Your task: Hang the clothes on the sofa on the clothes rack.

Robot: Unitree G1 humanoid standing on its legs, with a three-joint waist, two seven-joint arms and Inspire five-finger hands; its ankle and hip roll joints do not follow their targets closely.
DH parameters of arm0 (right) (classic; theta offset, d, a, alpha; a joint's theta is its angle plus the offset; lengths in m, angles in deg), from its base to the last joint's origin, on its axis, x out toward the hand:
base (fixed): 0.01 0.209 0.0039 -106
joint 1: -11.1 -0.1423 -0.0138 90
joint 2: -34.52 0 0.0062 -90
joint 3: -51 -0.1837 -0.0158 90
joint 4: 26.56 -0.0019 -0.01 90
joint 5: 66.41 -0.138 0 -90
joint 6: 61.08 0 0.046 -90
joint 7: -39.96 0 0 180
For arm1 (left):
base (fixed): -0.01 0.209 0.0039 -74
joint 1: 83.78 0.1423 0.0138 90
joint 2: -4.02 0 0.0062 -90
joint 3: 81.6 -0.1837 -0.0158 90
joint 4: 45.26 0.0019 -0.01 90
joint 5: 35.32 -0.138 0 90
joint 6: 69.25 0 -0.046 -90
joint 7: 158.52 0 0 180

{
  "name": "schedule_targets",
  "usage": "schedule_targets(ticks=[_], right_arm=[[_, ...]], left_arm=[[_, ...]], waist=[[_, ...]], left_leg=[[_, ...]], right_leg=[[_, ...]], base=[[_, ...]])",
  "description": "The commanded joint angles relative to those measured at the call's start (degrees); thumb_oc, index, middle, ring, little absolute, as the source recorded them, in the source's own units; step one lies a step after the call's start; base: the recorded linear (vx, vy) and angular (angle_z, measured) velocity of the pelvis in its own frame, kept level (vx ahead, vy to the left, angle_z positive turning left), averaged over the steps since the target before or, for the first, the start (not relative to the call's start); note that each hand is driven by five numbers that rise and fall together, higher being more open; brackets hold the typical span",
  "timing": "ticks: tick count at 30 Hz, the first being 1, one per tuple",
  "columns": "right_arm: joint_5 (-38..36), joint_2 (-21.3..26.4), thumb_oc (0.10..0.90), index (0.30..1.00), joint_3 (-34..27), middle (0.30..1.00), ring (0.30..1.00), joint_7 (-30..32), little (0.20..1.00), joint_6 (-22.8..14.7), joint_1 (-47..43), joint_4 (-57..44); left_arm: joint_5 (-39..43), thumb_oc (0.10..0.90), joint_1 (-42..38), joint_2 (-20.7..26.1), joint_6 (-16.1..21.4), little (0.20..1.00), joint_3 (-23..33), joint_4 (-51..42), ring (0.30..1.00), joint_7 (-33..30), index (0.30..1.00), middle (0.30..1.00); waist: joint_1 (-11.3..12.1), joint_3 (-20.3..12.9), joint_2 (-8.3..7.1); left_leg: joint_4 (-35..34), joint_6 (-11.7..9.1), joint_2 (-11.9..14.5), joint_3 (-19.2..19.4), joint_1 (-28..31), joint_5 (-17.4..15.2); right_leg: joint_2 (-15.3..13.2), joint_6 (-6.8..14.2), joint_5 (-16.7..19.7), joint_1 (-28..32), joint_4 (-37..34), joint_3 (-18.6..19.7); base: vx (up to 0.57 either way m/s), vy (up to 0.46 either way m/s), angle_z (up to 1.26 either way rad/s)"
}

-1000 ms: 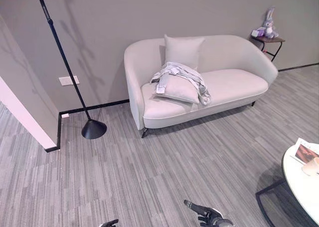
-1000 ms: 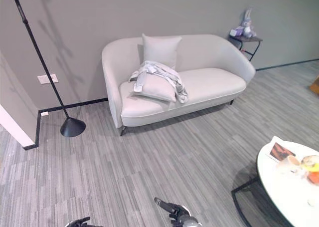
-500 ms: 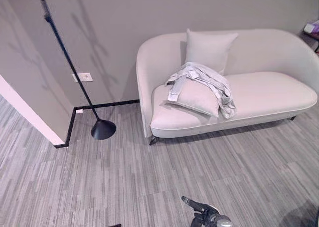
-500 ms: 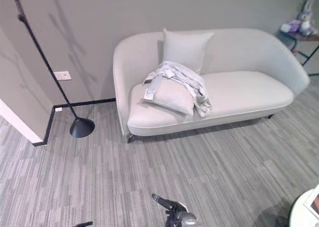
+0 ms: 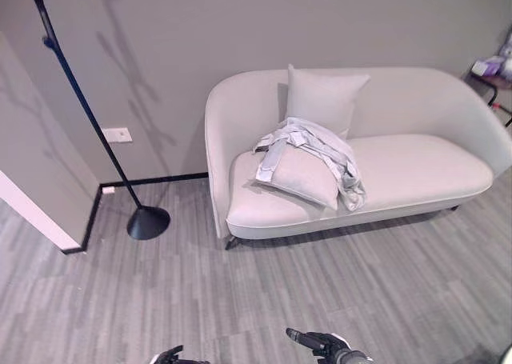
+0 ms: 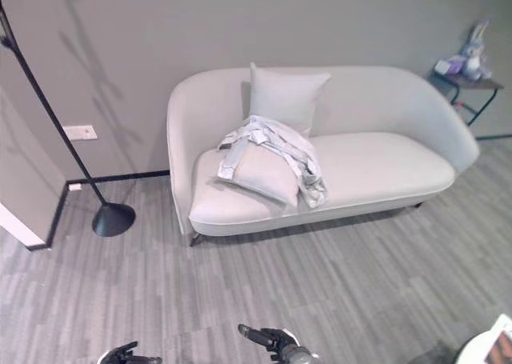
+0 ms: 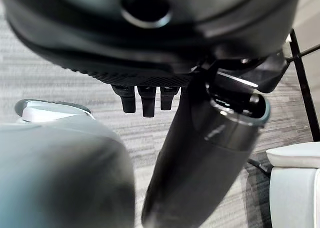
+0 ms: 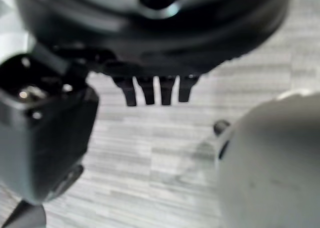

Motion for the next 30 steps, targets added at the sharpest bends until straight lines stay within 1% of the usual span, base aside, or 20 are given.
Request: schedule_targets(ticks=[1, 3, 4, 6, 8, 10, 11, 12, 13, 15, 16, 17, 18, 19, 21, 22, 24, 27, 28, 30], right_arm=[[5.03, -3.41, 0.800, 0.900, -6.99, 0.900, 0.900, 1.71, 0.900, -1.26, -4.61, 5.26], [5.07, -4.09, 0.800, 0.900, -6.93, 0.900, 0.900, 1.49, 0.900, -0.95, -4.00, 5.42], [5.22, -5.22, 0.800, 0.900, -6.31, 0.900, 0.900, 0.66, 0.900, -1.04, -3.62, 4.52], [6.81, -5.62, 0.800, 0.900, -5.47, 0.900, 0.900, 0.03, 0.900, -0.83, -3.54, 3.37], [6.62, -5.49, 0.800, 0.900, -5.69, 0.900, 0.900, 0.09, 0.900, -1.04, -3.60, 2.23], [6.62, -5.49, 0.800, 0.900, -5.69, 0.900, 0.900, 0.09, 0.900, -1.04, -3.60, 2.23], [5.16, -5.41, 0.800, 0.900, -7.26, 0.900, 0.900, 0.48, 0.900, -1.00, -3.26, 2.67], [5.14, -5.46, 0.800, 0.900, -7.41, 0.900, 0.900, 0.47, 0.900, -1.01, -3.27, 2.69], [4.55, -5.35, 0.800, 0.900, -8.03, 0.900, 0.900, 0.72, 0.900, -0.95, -2.98, 3.00], [4.20, -5.13, 0.800, 0.900, -8.63, 0.900, 0.900, 0.91, 0.900, -0.97, -3.05, 2.53], [4.44, -5.02, 0.800, 0.900, -9.08, 0.900, 0.900, 1.17, 0.900, -0.82, -3.05, 1.81], [4.65, -5.00, 0.800, 0.900, -9.20, 0.900, 0.900, 1.31, 0.900, -0.73, -2.99, 1.57], [5.19, -4.87, 0.800, 0.900, -9.40, 0.900, 0.900, 1.57, 0.900, -0.56, -2.92, 0.78], [5.80, -4.67, 0.800, 0.900, -9.46, 0.900, 0.900, 1.83, 0.900, -0.53, -2.79, 0.30], [6.24, -4.58, 0.800, 0.900, -9.40, 0.900, 0.900, 2.15, 0.900, -0.49, -2.77, -0.14], [7.91, -4.08, 0.800, 0.900, -9.22, 0.900, 0.900, 3.07, 0.900, -0.36, -2.98, -0.85], [8.55, -3.84, 0.800, 0.900, -9.23, 0.900, 0.900, 3.68, 0.900, -0.25, -3.00, -1.70], [9.59, -3.17, 0.800, 0.900, -9.82, 0.900, 0.900, 5.51, 0.900, -0.14, -2.66, -4.61], [9.52, -1.99, 0.800, 0.900, -10.43, 0.900, 0.900, 6.30, 0.900, -0.29, -2.31, -6.13], [9.43, -0.93, 0.800, 0.900, -11.17, 0.900, 0.900, 7.01, 0.900, -0.50, -2.30, -7.29]], left_arm=[[5.05, 0.800, 4.12, -1.81, -0.46, 0.900, 6.49, -1.45, 0.900, -2.05, 0.900, 0.900], [5.42, 0.800, 4.30, -1.56, -0.59, 0.900, 6.93, -1.35, 0.900, -2.03, 0.900, 0.900], [5.60, 0.800, 4.55, -1.02, -0.64, 0.900, 8.17, -1.20, 0.900, -2.04, 0.900, 0.900], [4.69, 0.800, 4.08, -0.45, -0.72, 0.900, 8.23, -1.76, 0.900, -2.11, 0.900, 0.900], [2.33, 0.800, 3.35, 0.21, -0.48, 0.900, 6.29, -3.05, 0.900, -2.19, 0.900, 0.900], [2.33, 0.800, 3.35, 0.22, -0.48, 0.900, 6.29, -3.05, 0.900, -2.19, 0.900, 0.900], [0.03, 0.800, 2.48, 0.83, -0.47, 0.900, 3.86, -4.55, 0.900, -1.76, 0.900, 0.900], [0.00, 0.800, 2.48, 0.89, -0.53, 0.900, 3.72, -4.63, 0.900, -1.79, 0.900, 0.900], [0.27, 0.800, 1.75, 1.11, -0.35, 0.900, 3.56, -5.16, 0.900, -1.95, 0.900, 0.900], [0.31, 0.800, 1.15, 1.36, -0.10, 0.900, 3.38, -5.33, 0.900, -2.27, 0.900, 0.900], [0.21, 0.800, 0.87, 1.51, 0.08, 0.900, 3.80, -4.91, 0.900, -2.63, 0.900, 0.900], [-0.12, 0.800, 1.02, 1.54, 0.11, 0.900, 3.96, -4.62, 0.900, -2.80, 0.900, 0.900], [-0.51, 0.800, 1.52, 1.70, 0.11, 0.900, 4.35, -3.88, 0.900, -3.25, 0.900, 0.900], [-0.42, 0.800, 1.81, 1.88, 0.12, 0.900, 4.70, -3.66, 0.900, -3.48, 0.900, 0.900], [-0.32, 0.800, 2.02, 2.12, 0.24, 0.900, 5.02, -3.59, 0.900, -3.78, 0.900, 0.900], [-0.09, 0.800, 2.56, 2.50, 0.51, 0.900, 5.66, -3.25, 0.900, -4.70, 0.900, 0.900], [-0.24, 0.800, 2.79, 2.64, 0.48, 0.900, 5.96, -3.16, 0.900, -4.93, 0.900, 0.900], [0.33, 0.800, 3.93, 3.00, 0.66, 0.900, 7.50, -2.92, 0.900, -5.95, 0.900, 0.900], [1.89, 0.800, 4.39, 2.60, 1.14, 0.900, 8.38, -2.68, 0.900, -6.44, 0.900, 0.900], [2.26, 0.800, 4.70, 2.05, 1.16, 0.900, 8.64, -2.51, 0.900, -6.49, 0.900, 0.900]], waist=[[6.43, 0.78, -0.04], [6.33, 0.53, -0.81], [6.36, -0.15, -1.46], [5.81, 0.19, -1.12], [4.22, 0.98, -0.71], [4.23, 0.98, -0.72], [4.03, 1.21, -0.98], [3.92, 1.44, -1.25], [4.15, 1.38, -0.90], [4.25, 1.53, -0.98], [4.41, 1.17, -1.60], [4.52, 0.94, -2.03], [4.58, 0.46, -2.98], [4.44, 0.33, -3.41], [4.35, 0.05, -3.96], [4.30, -0.11, -4.84], [4.42, -0.37, -5.34], [5.44, -0.79, -6.35], [5.31, -1.07, -6.33], [5.14, -1.29, -5.92]], left_leg=[[-27.35, 15.32, -13.38, 11.60, -7.43, 10.48], [-27.44, 15.94, -13.58, 11.54, -6.32, 9.87], [-30.09, 16.92, -13.79, 12.70, -2.51, 8.49], [-32.25, 17.97, -13.58, 13.11, 0.83, 7.47], [-32.99, 18.93, -13.63, 13.06, 3.22, 6.35], [-32.99, 18.93, -13.64, 13.06, 3.22, 6.35], [-32.99, 18.62, -13.70, 12.44, 4.96, 3.64], [-32.99, 18.77, -14.12, 12.21, 5.18, 3.49], [-32.99, 18.37, -13.46, 11.93, 5.06, 3.38], [-32.99, 17.36, -12.77, 11.17, 5.05, 2.75], [-32.99, 16.33, -12.45, 10.72, 4.80, 2.00], [-32.99, 15.81, -12.23, 10.75, 4.62, 1.75], [-32.99, 15.15, -11.99, 10.83, 3.95, 2.48], [-32.99, 14.63, -11.72, 10.37, 4.00, 2.39], [-32.99, 14.32, -11.66, 10.29, 3.84, 2.48], [-32.99, 13.26, -10.55, 9.73, 3.92, 2.80], [-32.99, 12.77, -10.01, 9.68, 4.11, 2.86], [-32.99, 10.72, -7.26, 9.94, 4.95, 3.08], [-32.99, 9.32, -4.84, 9.81, 4.47, 4.50], [-32.99, 8.44, -3.29, 9.55, 4.15, 5.43]], right_leg=[[4.87, 4.73, 8.73, 12.06, -17.87, 4.06], [4.22, 4.73, 8.11, 11.75, -14.37, 3.55], [2.83, 6.45, 7.39, 10.49, -6.10, 2.05], [-0.90, 9.15, 9.83, 6.28, 4.99, -0.46], [-4.37, 10.77, 12.85, 2.47, 15.27, -2.37], [-4.38, 10.77, 12.84, 2.46, 15.29, -2.36], [-10.38, 11.84, 14.33, 1.92, 16.35, -5.58], [-10.94, 12.14, 14.07, 2.05, 16.92, -5.66], [-13.12, 11.27, 14.20, 1.57, 13.91, -6.61], [-14.77, 10.97, 14.74, 2.49, 7.10, -6.54], [-17.58, 12.62, 19.60, 3.14, -2.04, -5.38], [-18.91, 13.57, 22.43, 3.77, -5.82, -5.20], [-21.92, 14.36, 28.53, 3.47, -10.25, -3.60], [-22.74, 14.88, 30.44, 3.20, -11.24, -1.47], [-23.41, 15.41, 32.31, 2.78, -11.68, 0.43], [-23.22, 15.85, 33.72, 2.51, -11.57, 4.60], [-22.64, 15.93, 32.79, 2.55, -11.72, 5.81], [-20.03, 16.08, 29.39, 4.16, -14.06, 3.04], [-17.67, 15.99, 27.14, 5.43, -16.43, 1.84], [-16.04, 15.47, 25.96, 6.14, -17.86, 1.11]], base=[[0.31, 0.019, 1.15], [0.25, 0.050, 1.50], [0.30, 0.096, 0.78], [0.29, 0.113, -0.51], [0.16, 0.083, -0.65], [0.14, 0.007, -0.03], [0.23, -0.011, 0.19], [0.25, -0.067, 0.21], [0.06, -0.099, 0.14], [0.10, -0.246, -0.12], [0.12, -0.344, -0.08], [0.11, -0.429, 0.21], [0.10, -0.370, 0.51], [0.10, -0.350, 0.56], [0.08, -0.234, 0.26], [0.05, -0.213, -0.07], [0.07, -0.247, -0.04], [0.09, -0.373, -0.05], [0.06, -0.308, -0.19], [0.02, -0.262, -0.14]])
